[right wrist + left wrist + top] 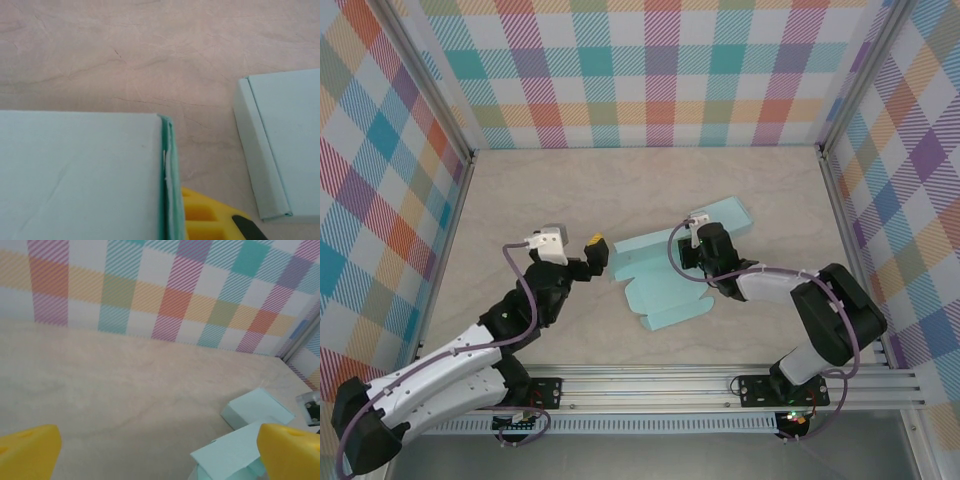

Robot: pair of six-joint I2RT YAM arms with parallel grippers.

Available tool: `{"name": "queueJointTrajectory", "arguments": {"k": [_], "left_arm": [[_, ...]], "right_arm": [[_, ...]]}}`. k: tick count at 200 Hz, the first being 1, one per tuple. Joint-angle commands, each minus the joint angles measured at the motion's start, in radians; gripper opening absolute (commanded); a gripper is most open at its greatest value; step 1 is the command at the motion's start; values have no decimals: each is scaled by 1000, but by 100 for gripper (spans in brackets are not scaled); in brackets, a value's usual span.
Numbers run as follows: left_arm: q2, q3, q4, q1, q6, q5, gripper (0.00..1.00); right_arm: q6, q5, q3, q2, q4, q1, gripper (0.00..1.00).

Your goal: Fold the paper box

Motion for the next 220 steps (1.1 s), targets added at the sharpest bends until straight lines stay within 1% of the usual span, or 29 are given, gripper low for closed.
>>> {"name": "queueJointTrajectory", "arguments": {"k": [1,20,33,46,68,88,103,135,151,169,184,196,220], "left_arm": [[47,51,-181,8,-379,-66,100],[117,109,-277,7,-527,-80,100],[172,183,-362,7,-562,-52,100],[235,271,-502,0,-619,-50,100],[332,361,-542,-33,-592,-82,100],[401,399,-543,-53,-581,-77,100],[438,429,-599,-66,-581,-89,100],[428,384,-614,-121,-505,-98,100],[403,324,-579,-124,-492,-67,100],[386,260,-507,-124,-481,-7,100],[389,237,-475,-124,-471,26,100],[405,232,-491,-123,-479,10,100],[435,227,-531,-123,-519,-64,100]], "right_arm": [[56,-4,-11,-43,-39,8,0],[70,3,-7,-49,-63,9,0],[72,12,-3,-49,-78,11,0],[71,26,-2,-45,-82,12,0],[70,45,1,-32,-83,13,0],[74,45,10,-20,-89,14,0],[74,50,22,-13,-106,16,0],[71,59,32,-2,-116,16,0],[70,58,33,-4,-117,15,0],[71,49,34,-8,-117,16,0],[72,44,35,-11,-122,16,0],[74,40,34,-17,-123,16,0],[79,26,31,-27,-119,16,0]]}}
